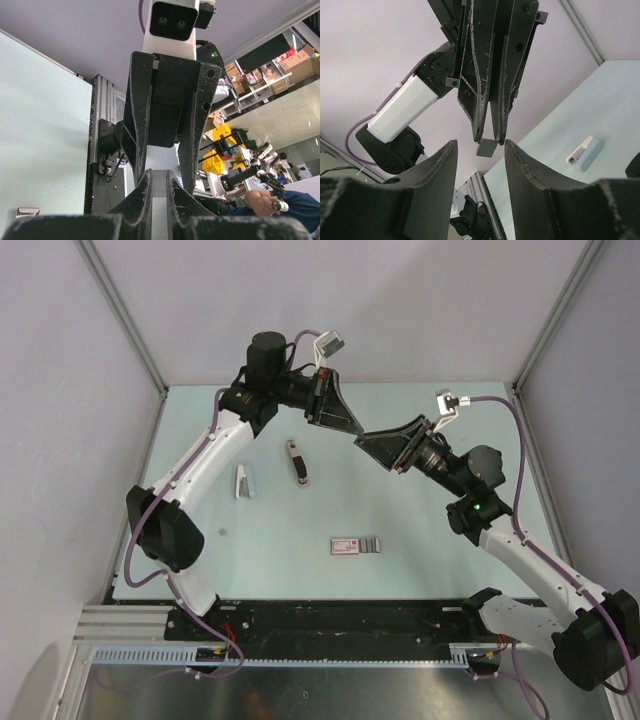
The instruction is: Unload the staples from the stapler
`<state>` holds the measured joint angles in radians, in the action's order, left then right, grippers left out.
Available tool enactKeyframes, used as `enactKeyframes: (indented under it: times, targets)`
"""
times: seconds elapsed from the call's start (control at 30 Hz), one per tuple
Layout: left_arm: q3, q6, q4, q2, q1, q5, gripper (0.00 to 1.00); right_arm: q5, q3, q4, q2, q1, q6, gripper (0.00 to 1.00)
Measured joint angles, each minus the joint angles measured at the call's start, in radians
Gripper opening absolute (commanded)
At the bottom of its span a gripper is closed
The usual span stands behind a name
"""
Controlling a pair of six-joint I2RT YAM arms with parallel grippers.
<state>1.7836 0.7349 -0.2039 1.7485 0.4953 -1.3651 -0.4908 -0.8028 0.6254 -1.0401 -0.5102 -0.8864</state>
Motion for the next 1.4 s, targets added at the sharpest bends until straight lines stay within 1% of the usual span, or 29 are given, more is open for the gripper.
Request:
enactKeyframes:
  times: [0.3,0.43,0.77,0.9,0.93,0.97,1.1,1.13,1.23,1.33,1.37,1.4]
  targets:
    - [0.000,0.019,0.019,0.000,0.003,0.000,0.02,-0.004,0.000,0.008,-0.019,-0.008,-0.003,0.43]
    - [0.000,0.027,0.032,0.000,0.003,0.000,0.02,-0.003,0.000,0.008,-0.021,-0.014,-0.003,0.40]
    - [-0.011,0.045,0.064,0.000,0.003,0.002,0.02,0.010,0.000,0.008,-0.021,-0.016,-0.004,0.24]
    - [-0.024,0.051,0.078,-0.004,0.003,0.004,0.03,0.014,0.000,0.000,-0.021,-0.016,-0.005,0.20]
    - [-0.026,0.051,0.082,-0.006,0.003,0.004,0.04,0.015,0.000,-0.001,-0.021,-0.016,-0.005,0.19]
    - [-0.031,0.051,0.086,-0.008,0.003,0.006,0.08,0.015,0.000,-0.003,-0.021,-0.016,-0.005,0.18]
    - [-0.046,0.051,0.095,-0.013,0.002,0.012,0.29,0.015,0.000,-0.019,-0.018,-0.016,-0.004,0.15]
    - [-0.051,0.051,0.098,-0.014,0.002,0.013,0.33,0.016,0.000,-0.029,-0.015,-0.016,-0.003,0.15]
    - [-0.061,0.052,0.094,-0.014,-0.002,0.027,0.41,0.022,0.000,-0.072,-0.002,-0.011,0.010,0.14]
    - [-0.069,0.053,0.093,-0.014,-0.013,0.041,0.48,0.027,-0.002,-0.153,0.020,-0.002,0.035,0.13]
    - [-0.071,0.053,0.093,-0.014,-0.019,0.050,0.53,0.027,-0.002,-0.184,0.026,0.001,0.048,0.13]
    - [-0.075,0.053,0.094,-0.014,-0.026,0.058,0.56,0.028,-0.003,-0.216,0.031,0.003,0.058,0.13]
